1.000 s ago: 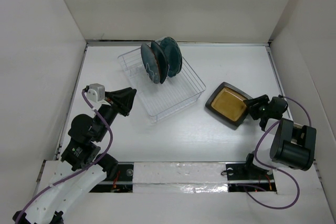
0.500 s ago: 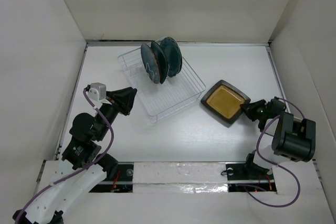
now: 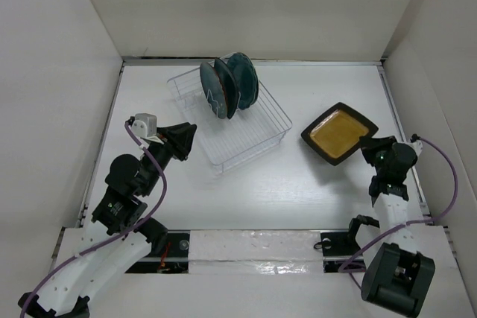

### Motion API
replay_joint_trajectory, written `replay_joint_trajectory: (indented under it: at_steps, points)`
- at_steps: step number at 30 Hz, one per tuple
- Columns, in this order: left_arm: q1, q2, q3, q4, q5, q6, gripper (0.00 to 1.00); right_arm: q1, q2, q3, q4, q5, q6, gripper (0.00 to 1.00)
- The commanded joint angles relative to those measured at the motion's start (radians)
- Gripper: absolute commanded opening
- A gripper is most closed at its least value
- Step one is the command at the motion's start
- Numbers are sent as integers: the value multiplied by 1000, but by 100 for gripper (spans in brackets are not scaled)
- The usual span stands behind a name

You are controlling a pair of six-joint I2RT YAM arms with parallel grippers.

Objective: Load the plates into the dish rack

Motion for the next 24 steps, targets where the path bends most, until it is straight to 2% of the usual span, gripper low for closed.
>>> replay_joint_trajectory:
  at_steps: [1, 8, 13, 17, 18, 19, 24]
  points:
    - [3, -1, 4, 48, -21, 16, 21, 20, -74, 137, -4, 12, 17, 0]
    - [3, -4, 2, 51, -21, 19, 21, 20, -120, 352, -21, -22, 3, 0]
    - [3, -4, 4, 51, -1, 16, 21, 119, -70, 521, -13, -82, -37, 0]
    - [3, -4, 4, 48, -4, 16, 21, 302, -8, 613, 41, -18, -56, 0]
    - [3, -6, 5, 44, -1, 14, 21, 400, 30, 630, 51, 8, -70, 0]
    - [3, -15, 4, 42, -1, 14, 21, 449, 52, 650, 61, 69, -96, 0]
    - [3, -41, -2, 48, -17, 14, 21, 742, 251, 855, 100, 153, -176, 0]
